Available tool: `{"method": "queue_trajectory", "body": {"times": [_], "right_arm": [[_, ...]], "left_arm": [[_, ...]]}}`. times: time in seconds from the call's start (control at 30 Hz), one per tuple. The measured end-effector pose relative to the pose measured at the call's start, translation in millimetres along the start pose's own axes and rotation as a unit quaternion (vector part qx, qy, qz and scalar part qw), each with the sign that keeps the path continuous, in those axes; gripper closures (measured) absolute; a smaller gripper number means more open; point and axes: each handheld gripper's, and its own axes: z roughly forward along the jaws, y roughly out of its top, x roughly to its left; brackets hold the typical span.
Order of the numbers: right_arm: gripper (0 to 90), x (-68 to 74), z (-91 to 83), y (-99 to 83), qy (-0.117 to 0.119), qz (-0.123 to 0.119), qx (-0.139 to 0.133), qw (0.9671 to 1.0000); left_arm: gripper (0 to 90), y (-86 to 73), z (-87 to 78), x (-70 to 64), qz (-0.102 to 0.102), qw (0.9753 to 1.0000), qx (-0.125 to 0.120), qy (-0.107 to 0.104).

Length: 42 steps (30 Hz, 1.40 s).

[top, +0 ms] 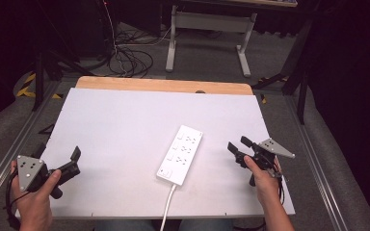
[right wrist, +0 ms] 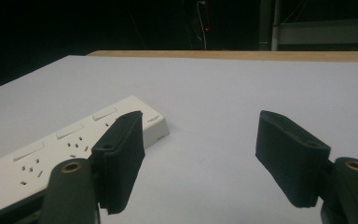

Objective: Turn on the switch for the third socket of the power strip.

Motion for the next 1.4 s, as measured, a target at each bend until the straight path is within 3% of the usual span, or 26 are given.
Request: {"method": "queue_trajectory", "body": {"times": [0.23,0.57,0.63,0.83,0.93,1.13,1.4], "right_arm": [[41.5,-0.4,-1.8,0.9,-0.002,-0.011,-0.003,0.9999],[66.3,-1.9,-4.0,2.0,-0.015,-0.03,0.001,0.9994],[74.7,-2.5,-6.0,2.9,-0.02,-0.032,-0.004,0.9993],[84.7,-3.9,-10.5,5.2,-0.041,-0.041,-0.016,0.9982],[87.3,-4.3,-13.4,7.4,-0.048,-0.044,-0.024,0.9976],[90.0,-3.0,-12.9,8.7,-0.055,-0.065,-0.013,0.9963],[90.0,-2.2,-11.3,8.9,-0.049,-0.062,-0.006,0.9968]], "left_arm": [[0.0,0.0,-0.1,0.3,-0.001,1.0,-0.001,0.0],[0.1,-0.1,0.1,-0.2,-0.001,1.0,-0.001,-0.005],[0.1,-0.2,0.2,0.0,0.0,1.0,0.001,-0.005],[0.1,0.0,-0.1,-0.2,0.002,1.0,-0.001,-0.007],[0.2,0.0,-0.3,-0.1,0.001,1.0,-0.001,-0.008],[0.2,-0.2,0.0,0.0,0.001,1.0,-0.001,-0.008],[0.2,-0.2,-0.9,1.2,-0.004,0.9999,-0.002,-0.01]]}}
